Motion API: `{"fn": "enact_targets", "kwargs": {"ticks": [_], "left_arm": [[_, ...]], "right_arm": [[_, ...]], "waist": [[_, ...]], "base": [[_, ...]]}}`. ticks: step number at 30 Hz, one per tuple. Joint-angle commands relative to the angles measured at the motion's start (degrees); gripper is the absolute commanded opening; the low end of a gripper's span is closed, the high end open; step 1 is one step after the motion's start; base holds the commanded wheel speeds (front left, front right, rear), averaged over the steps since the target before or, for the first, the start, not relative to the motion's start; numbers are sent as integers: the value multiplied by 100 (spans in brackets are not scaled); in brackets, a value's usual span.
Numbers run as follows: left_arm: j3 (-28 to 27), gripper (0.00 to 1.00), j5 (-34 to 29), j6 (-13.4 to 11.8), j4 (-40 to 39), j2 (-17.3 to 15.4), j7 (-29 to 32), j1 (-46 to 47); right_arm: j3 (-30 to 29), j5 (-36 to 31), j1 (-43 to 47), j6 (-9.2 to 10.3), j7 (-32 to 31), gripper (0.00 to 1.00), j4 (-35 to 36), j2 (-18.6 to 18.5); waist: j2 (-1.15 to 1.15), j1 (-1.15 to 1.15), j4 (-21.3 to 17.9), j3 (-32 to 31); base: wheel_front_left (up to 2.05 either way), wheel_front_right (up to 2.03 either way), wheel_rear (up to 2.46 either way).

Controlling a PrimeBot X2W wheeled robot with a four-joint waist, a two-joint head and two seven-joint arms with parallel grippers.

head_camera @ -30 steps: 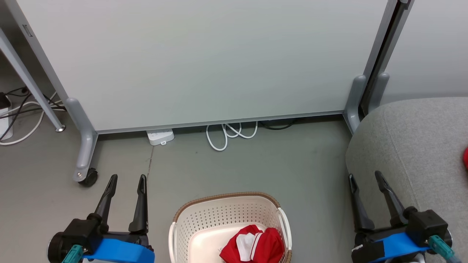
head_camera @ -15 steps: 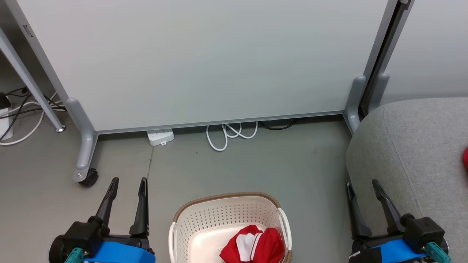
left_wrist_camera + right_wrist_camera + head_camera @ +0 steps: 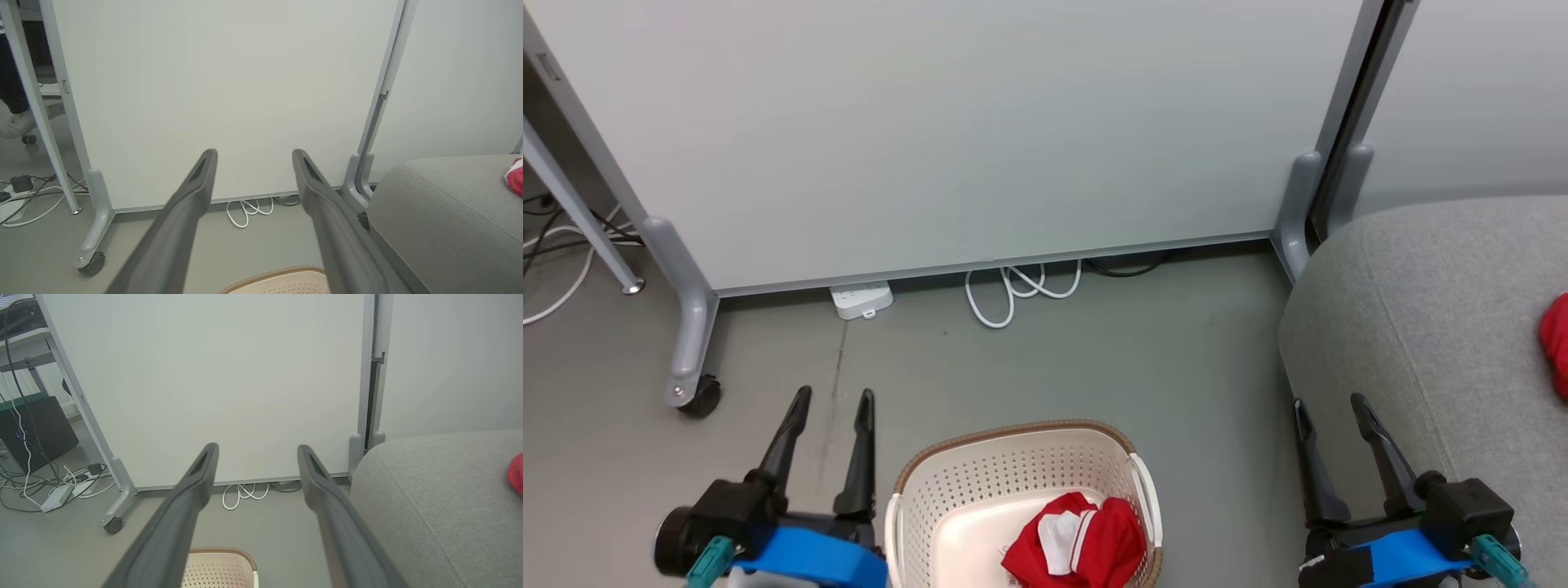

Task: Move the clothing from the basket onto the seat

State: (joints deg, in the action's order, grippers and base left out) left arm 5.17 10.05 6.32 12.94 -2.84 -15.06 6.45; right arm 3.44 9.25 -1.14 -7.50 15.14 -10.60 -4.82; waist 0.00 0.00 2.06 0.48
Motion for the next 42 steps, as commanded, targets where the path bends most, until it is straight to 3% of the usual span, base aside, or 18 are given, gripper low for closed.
{"fn": "enact_targets", "kwargs": {"ticks": [1,11,28,42], "left_arm": [[35,100,-28,38,36,-11,-17,115],[760,100,-143,115,793,-58,-17,1312],[3046,100,445,110,2821,-570,-18,3400],[4791,100,1096,110,4410,-722,-15,4423]], "right_arm": [[-3,13,-57,2,2,100,24,-8],[-263,-80,-565,2,2,100,249,-94],[-377,-141,-1665,2,2,100,571,-76],[-271,-168,-2415,2,2,100,844,74]], "waist": [[0,0,-67,75],[0,0,-509,943],[0,0,-1254,2689],[0,0,-1701,3884]], "base": [[0,0,0],[0,0,0],[0,0,0],[0,0,0]]}}
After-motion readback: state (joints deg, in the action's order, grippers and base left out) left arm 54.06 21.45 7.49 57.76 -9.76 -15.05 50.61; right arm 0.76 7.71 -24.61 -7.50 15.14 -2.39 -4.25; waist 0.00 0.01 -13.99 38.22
